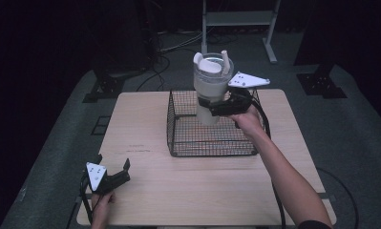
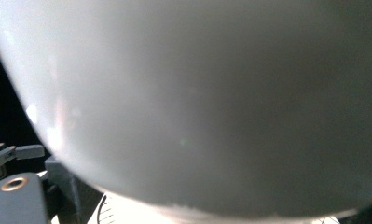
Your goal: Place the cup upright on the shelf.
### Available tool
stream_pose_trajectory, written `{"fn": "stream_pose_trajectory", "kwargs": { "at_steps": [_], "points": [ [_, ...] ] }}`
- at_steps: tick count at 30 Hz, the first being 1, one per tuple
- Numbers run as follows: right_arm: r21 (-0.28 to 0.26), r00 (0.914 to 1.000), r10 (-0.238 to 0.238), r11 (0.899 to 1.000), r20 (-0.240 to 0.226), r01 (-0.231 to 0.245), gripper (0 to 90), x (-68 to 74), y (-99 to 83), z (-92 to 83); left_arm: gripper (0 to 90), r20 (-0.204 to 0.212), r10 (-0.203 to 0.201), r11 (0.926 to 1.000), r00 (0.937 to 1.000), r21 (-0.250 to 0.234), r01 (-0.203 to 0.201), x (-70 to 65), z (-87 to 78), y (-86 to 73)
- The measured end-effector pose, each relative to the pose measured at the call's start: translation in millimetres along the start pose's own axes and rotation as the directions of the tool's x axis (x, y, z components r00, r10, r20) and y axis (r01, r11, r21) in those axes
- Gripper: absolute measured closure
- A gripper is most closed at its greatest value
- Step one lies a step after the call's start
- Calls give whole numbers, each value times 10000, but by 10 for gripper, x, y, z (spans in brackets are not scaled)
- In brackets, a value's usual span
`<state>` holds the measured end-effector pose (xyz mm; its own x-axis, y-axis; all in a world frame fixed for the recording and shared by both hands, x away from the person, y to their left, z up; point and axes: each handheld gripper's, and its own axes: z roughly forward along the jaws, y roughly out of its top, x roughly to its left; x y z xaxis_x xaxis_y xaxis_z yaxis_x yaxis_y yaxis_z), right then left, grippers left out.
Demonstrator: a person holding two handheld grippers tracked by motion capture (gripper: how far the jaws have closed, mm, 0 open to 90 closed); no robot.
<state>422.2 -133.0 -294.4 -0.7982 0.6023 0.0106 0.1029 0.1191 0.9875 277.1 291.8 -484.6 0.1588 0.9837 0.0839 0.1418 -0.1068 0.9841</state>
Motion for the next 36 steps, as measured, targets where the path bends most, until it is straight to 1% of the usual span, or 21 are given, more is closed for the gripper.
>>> {"fn": "stream_pose_trajectory", "kwargs": {
  "at_steps": [3,4,8,9,11,12,15,16,18,22,23,27,31,32,34,35,36],
  "points": [
    [45,10000,35,10000,55,-35,85,-49,-3,75,0,4,-29,10000,10000,-25,29,-2,1,0],
    [66,10000,42,10000,91,-43,86,-74,-7,125,0,8,-46,10000,10000,-31,46,-4,1,-1],
    [140,9999,76,9999,87,-78,85,-102,-26,191,0,10,-66,10000,10000,-27,66,-3,0,-1],
    [220,9999,113,9997,79,-114,85,-119,-50,244,0,15,-69,10000,10000,-39,69,-2,0,-1],
    [218,10000,47,9998,81,-49,85,-128,-60,263,0,18,-68,10000,10000,-32,69,-2,0,-1],
    [256,10000,72,9996,32,-73,85,-146,-92,317,0,25,-65,10000,10000,-33,65,-2,0,-1],
    [249,10000,36,9997,27,-37,85,-169,-120,368,0,27,-70,10000,10000,-45,70,-1,-1,-1],
    [264,9999,133,9996,34,-134,85,-174,-131,391,0,28,-63,10000,10000,-47,63,0,0,-1],
    [257,9999,138,9996,-16,-137,85,-211,-167,458,0,32,-55,10000,10000,-62,56,3,1,-1],
    [291,9999,144,9995,19,-144,85,-238,-196,515,0,36,-69,9999,10000,-77,69,5,2,-2],
    [333,9998,200,9992,25,-201,85,-259,-223,554,0,32,-62,10000,10000,-49,62,7,0,-1],
    [394,9998,204,9990,11,-204,85,-283,-262,593,0,48,-64,10000,10000,-73,64,7,2,-2],
    [383,9996,283,9989,-87,-279,85,-316,-339,663,0,39,-69,10000,10000,-59,69,7,1,-1],
    [460,9990,429,9980,-131,-422,85,-329,-383,706,0,42,-74,9999,10000,-80,75,7,2,-2],
    [487,9988,463,9978,-162,-454,85,-338,-401,723,0,49,-65,10000,10000,-51,66,7,0,-1],
    [553,9980,600,9967,-193,-589,85,-340,-424,743,0,57,-69,10000,10000,-63,69,7,0,-1],
    [632,9984,533,9966,-176,-521,85,-358,-480,790,0,64,-71,10000,10000,-60,71,7,-1,-1]
  ]
}}
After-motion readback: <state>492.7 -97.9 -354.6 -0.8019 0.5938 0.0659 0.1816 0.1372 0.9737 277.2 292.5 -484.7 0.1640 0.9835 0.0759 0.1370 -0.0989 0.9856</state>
